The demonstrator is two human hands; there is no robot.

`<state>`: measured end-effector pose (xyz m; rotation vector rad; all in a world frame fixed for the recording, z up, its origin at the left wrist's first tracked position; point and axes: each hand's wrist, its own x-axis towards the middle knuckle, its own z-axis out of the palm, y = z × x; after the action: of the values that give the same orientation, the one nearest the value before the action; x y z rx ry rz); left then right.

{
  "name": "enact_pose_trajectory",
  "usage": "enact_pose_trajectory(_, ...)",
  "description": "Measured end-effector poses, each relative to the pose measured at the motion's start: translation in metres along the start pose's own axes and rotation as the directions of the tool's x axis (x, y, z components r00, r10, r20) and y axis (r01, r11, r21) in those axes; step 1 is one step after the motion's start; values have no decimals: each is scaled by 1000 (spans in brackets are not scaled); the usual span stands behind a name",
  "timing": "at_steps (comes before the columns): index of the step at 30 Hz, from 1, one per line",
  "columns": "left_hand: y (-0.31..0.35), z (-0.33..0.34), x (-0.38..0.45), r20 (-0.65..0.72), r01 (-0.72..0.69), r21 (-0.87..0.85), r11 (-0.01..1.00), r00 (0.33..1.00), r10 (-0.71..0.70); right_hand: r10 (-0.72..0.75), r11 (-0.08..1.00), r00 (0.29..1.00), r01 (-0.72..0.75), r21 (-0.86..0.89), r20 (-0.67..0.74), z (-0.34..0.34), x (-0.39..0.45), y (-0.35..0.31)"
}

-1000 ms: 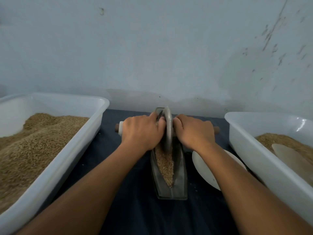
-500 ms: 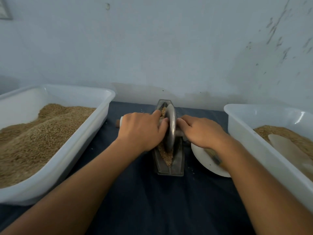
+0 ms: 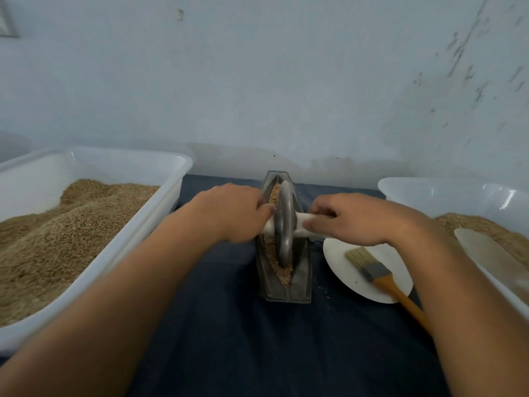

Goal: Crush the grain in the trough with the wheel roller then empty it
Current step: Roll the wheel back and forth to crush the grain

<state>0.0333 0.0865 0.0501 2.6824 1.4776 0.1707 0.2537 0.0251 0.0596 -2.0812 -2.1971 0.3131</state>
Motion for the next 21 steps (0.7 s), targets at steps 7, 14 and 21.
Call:
enact_pose_trajectory(7,-5,-21,-12,77,28,136,990,996,-39,24,1000,1000,-25,-1,-11,-4,-6,-3)
enact_pose_trajectory(14,1,-22,-18,72,34,166,985,996,-47,43,998,999,-44,-40,-31,-10,-15,-9)
enact_pose_trajectory(21,4,-22,-19,76,49,199,979,995,-65,39,987,999,-43,-157,-28,-22,-27,-23)
